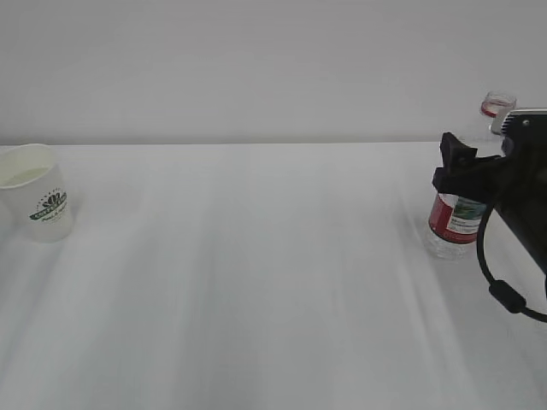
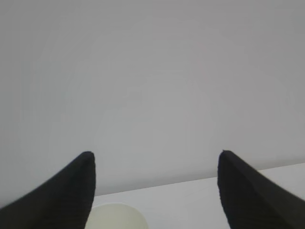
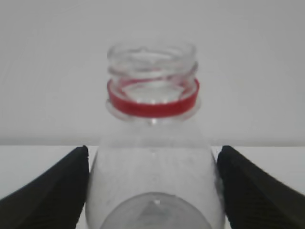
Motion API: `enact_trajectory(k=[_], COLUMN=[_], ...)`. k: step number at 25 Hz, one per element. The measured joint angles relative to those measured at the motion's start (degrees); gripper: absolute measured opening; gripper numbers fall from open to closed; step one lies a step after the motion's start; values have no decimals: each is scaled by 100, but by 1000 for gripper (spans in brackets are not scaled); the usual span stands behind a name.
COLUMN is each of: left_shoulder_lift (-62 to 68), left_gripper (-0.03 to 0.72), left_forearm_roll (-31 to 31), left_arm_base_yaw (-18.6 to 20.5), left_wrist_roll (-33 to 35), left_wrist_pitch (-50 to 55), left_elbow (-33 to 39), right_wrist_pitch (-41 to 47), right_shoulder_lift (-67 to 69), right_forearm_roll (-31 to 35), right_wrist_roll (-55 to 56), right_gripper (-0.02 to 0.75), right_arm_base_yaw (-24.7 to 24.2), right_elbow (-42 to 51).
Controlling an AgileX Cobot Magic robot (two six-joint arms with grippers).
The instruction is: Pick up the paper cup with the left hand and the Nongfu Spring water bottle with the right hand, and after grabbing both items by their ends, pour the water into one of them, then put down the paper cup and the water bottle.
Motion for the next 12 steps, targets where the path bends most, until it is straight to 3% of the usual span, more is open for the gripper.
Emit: enact_trajectory(k=[12], left_shoulder_lift=[0], left_gripper=[579], left_forearm_roll=[0], left_arm_base_yaw=[0], left_wrist_roll=[0], left_wrist_pitch=[0], left_elbow=[0], right_wrist_pitch=[594], right_shoulder_lift=[-835], right_forearm_roll=[-12], right_wrist_roll=[-256], right_gripper=[626], right_arm_base_yaw=[0], right_elbow=[13])
